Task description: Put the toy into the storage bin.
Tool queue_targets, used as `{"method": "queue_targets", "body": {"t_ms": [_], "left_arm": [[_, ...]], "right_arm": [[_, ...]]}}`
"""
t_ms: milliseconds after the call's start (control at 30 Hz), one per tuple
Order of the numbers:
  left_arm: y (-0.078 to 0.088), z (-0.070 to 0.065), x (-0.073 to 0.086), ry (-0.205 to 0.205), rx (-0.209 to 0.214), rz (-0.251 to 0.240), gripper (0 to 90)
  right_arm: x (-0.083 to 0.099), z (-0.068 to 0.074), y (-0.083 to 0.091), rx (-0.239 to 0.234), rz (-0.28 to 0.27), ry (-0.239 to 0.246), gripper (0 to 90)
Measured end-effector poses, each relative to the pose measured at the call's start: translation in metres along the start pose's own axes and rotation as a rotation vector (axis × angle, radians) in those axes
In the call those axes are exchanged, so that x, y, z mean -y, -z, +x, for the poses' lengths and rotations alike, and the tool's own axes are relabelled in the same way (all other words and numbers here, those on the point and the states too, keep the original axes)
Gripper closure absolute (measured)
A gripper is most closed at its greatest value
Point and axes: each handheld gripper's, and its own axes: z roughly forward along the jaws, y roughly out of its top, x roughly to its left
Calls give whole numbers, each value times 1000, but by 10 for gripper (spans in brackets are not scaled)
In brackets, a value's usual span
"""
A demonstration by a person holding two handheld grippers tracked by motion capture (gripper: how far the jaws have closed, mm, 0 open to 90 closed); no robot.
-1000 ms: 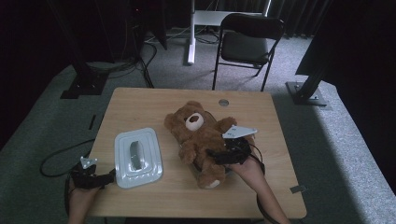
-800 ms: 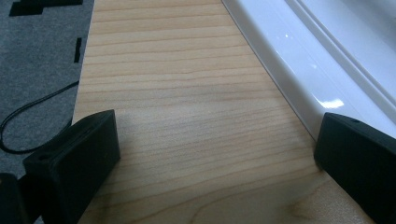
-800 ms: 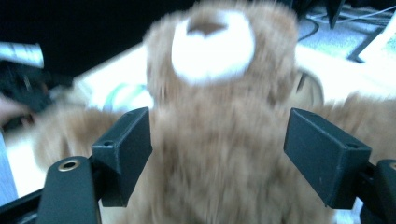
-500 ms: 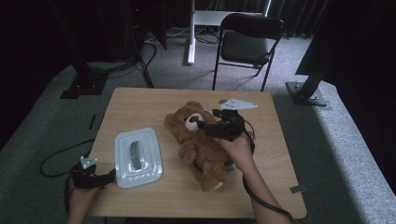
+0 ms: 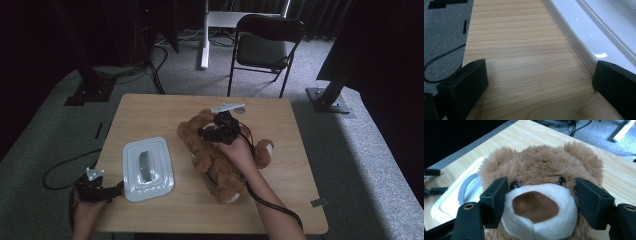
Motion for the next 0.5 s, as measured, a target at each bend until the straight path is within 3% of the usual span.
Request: {"method": "queue_targets", "body": {"t_ms": [100, 267, 500], "left_arm": [[0, 0, 0, -2, -1, 0, 8], [0, 0, 0, -2, -1, 0, 8], [0, 0, 0, -3, -1, 1, 8]], "right_arm": [[9, -5, -3, -21, -6, -45, 289], [16, -5, -8, -21, 19, -56, 294], [17, -9, -20, -35, 93, -92, 306]]}}
